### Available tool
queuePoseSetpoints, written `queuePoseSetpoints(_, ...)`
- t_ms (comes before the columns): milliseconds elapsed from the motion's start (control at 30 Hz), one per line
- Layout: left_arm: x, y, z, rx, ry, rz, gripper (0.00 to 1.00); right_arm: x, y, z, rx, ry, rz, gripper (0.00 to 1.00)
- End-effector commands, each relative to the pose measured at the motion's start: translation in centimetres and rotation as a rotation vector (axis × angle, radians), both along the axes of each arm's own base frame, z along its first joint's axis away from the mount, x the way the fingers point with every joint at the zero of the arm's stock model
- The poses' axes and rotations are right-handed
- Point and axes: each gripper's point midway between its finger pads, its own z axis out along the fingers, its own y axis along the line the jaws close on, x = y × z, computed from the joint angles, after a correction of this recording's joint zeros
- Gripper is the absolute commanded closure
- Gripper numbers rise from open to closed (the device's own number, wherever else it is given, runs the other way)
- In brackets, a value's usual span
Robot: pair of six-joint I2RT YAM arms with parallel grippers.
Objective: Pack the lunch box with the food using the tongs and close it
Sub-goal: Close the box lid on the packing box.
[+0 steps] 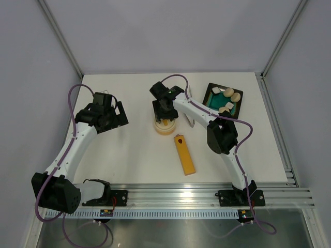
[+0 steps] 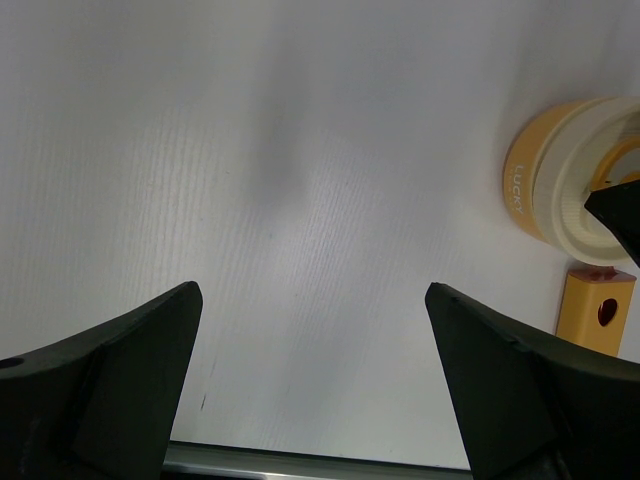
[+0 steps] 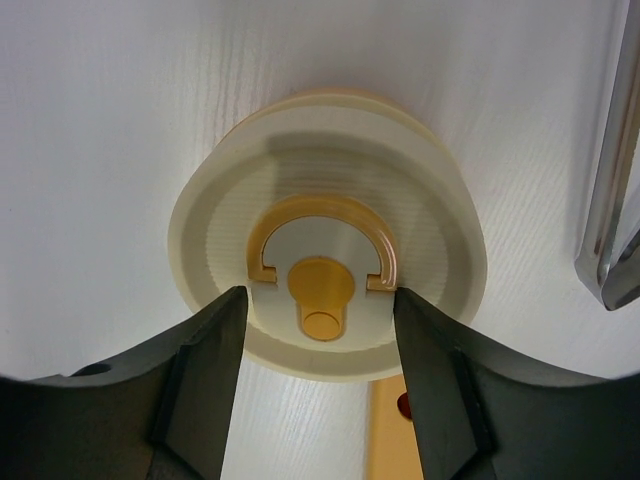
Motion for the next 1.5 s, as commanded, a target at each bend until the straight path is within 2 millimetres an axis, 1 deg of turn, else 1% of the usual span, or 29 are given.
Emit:
queuePoseSetpoints(0, 0.7, -0.1, 1.2, -0.015, -0.058, -0.007, 0.01, -0.2, 1.4, 0.9, 0.036, -0.011, 0.037, 0.32)
queuePoseSetpoints(133, 0.8, -0.1, 1.2, -0.016, -0.059, -0.006, 0.01, -0.1, 1.5, 0.5, 0.031, -0.007, 0.038, 0.28)
queuePoseSetpoints(200, 0.8, -0.2, 1.3, -0.015, -0.062, -0.008, 0.01, 0.0, 1.5, 0.8, 0.036, -0.013, 0.04, 0.26)
queuePoseSetpoints(300, 0.8, -0.1, 1.2, -0.014, -0.059, -0.008, 0.01, 0.3, 1.6, 1.9, 0.042, -0.037, 0.043, 0.25)
queuePoseSetpoints(400, 0.8, -0.1, 1.3, -0.014, -0.061, -0.009, 0.01, 0.6, 1.4, 3.2, 0.044, -0.068, 0.04, 0.25)
queuePoseSetpoints(500, 0.8, -0.1, 1.3, -0.014, -0.062, -0.009, 0.01, 0.9, 1.5, 5.1, 0.067, -0.104, 0.04, 0.25)
queuePoseSetpoints(633, 0.8, -0.1, 1.2, -0.015, -0.058, -0.007, 0.01, 1.2, 1.3, 6.6, 0.076, -0.137, 0.037, 0.25)
queuePoseSetpoints(700, 0.8, -0.2, 1.2, -0.016, -0.061, -0.009, 0.01, 1.4, 1.1, 7.0, 0.068, -0.15, 0.031, 0.25)
queuePoseSetpoints(800, 0.7, -0.1, 1.1, -0.014, -0.056, -0.008, 0.01, 1.5, 0.9, 7.0, 0.055, -0.155, 0.029, 0.25)
queuePoseSetpoints(1033, 0.7, -0.1, 1.2, -0.011, -0.056, -0.004, 0.01, 1.7, 0.7, 5.6, 0.036, -0.137, 0.022, 0.25)
queuePoseSetpoints(1167, 0.7, 0.0, 1.3, -0.009, -0.062, -0.002, 0.01, 1.7, 0.7, 3.9, 0.018, -0.114, 0.024, 0.25)
queuePoseSetpoints(1200, 0.7, 0.0, 1.3, -0.01, -0.062, -0.002, 0.01, 1.6, 0.6, 2.6, 0.004, -0.092, 0.024, 0.25)
queuePoseSetpoints(1267, 0.7, 0.0, 1.2, -0.009, -0.059, -0.002, 0.01, 1.5, 0.6, 1.1, -0.004, -0.064, 0.023, 0.25)
queuePoseSetpoints(1300, 0.6, 0.0, 1.2, -0.008, -0.058, -0.003, 0.01, 1.2, 0.3, -0.6, -0.028, -0.033, 0.023, 0.25)
queuePoseSetpoints(1400, 0.6, 0.0, 1.1, -0.007, -0.056, -0.003, 0.01, 0.6, 0.1, -2.8, -0.046, 0.011, 0.021, 0.26)
queuePoseSetpoints(1467, 0.6, 0.0, 1.1, -0.009, -0.056, -0.001, 0.01, 0.4, 0.2, -3.2, -0.042, 0.025, 0.019, 0.26)
